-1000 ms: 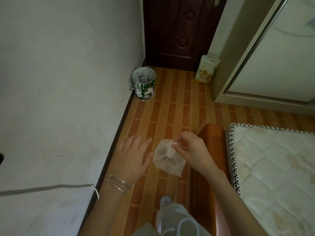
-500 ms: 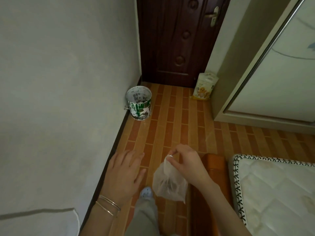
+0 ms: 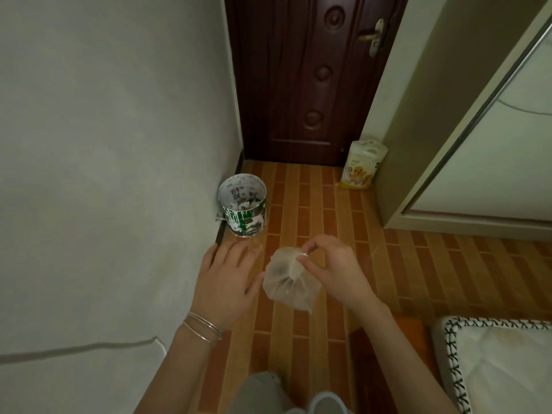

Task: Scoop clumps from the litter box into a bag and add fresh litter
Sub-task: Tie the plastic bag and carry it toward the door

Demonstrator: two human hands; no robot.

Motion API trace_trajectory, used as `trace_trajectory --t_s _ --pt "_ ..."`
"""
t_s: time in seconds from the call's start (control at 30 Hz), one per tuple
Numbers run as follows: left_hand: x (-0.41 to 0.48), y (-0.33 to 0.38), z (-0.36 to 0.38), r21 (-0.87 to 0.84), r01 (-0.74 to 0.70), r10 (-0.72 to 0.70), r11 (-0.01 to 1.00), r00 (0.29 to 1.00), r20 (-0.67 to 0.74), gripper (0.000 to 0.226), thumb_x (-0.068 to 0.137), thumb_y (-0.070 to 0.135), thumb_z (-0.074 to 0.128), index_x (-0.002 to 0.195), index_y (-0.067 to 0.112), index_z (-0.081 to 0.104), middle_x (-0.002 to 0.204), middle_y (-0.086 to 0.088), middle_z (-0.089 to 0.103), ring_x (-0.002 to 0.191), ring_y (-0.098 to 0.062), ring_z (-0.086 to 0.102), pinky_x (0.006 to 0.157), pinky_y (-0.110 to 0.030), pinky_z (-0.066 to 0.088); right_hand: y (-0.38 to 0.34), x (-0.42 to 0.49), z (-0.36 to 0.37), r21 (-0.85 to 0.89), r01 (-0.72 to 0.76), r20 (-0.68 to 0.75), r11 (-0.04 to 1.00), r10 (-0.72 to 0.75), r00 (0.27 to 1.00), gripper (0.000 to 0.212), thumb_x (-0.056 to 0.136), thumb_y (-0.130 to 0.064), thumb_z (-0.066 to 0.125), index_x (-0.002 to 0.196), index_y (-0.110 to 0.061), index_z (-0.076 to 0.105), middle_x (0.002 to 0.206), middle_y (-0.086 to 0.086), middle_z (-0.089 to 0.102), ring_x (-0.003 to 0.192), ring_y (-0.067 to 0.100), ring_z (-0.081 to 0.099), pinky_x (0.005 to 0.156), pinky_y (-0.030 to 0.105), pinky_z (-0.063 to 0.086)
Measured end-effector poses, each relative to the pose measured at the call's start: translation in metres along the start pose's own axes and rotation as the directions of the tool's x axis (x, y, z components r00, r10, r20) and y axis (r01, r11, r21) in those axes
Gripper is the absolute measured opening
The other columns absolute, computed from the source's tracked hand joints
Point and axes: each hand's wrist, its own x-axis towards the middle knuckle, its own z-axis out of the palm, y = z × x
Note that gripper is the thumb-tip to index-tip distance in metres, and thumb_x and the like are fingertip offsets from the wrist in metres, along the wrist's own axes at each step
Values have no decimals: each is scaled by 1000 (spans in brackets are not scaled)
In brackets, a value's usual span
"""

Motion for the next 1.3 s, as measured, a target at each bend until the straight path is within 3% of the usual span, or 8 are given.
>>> trace_trajectory --t_s 0.23,0.53,0.97,1.23,1.3 --pt "57 -33 11 9 -11 11 1000 1000 23 48 87 46 36 121 21 60 121 0 60 114 -24 53 98 -46 41 14 70 8 8 -41 -9 999 41 999 6 84 -22 65 88 -20 60 85 -17 56 88 3 54 80 24 46" --pt "144 -57 41 15 106 -107 994 994 4 45 84 46 38 109 18 64 113 -3 64 105 -26 58 93 -50 45 56 168 10 37 -27 82 999 24 996 5 83 -26 66 82 -23 61 84 -15 60 85 0 56 77 25 47" --pt "291 -84 55 -25 269 -269 963 962 -34 46 84 40 39 120 22 61 119 -3 63 111 -30 56 97 -50 43 102 346 -1 49 116 228 992 -124 966 10 82 -20 68 88 -13 64 89 -5 62 89 11 56 80 26 46" --pt "348 -127 74 -43 308 -308 950 951 4 46 85 44 39 117 21 62 118 -3 64 109 -29 58 94 -48 45 124 431 14 34 104 260 994 -110 959 7 83 -23 66 87 -18 63 88 -6 62 85 7 56 74 19 45" --pt "359 -141 82 -59 305 -305 951 952 5 47 87 47 37 115 19 64 116 -4 65 107 -29 60 90 -47 47 127 446 21 14 99 283 995 -99 954 9 84 -25 65 89 -17 64 89 -6 62 84 7 55 71 12 41"
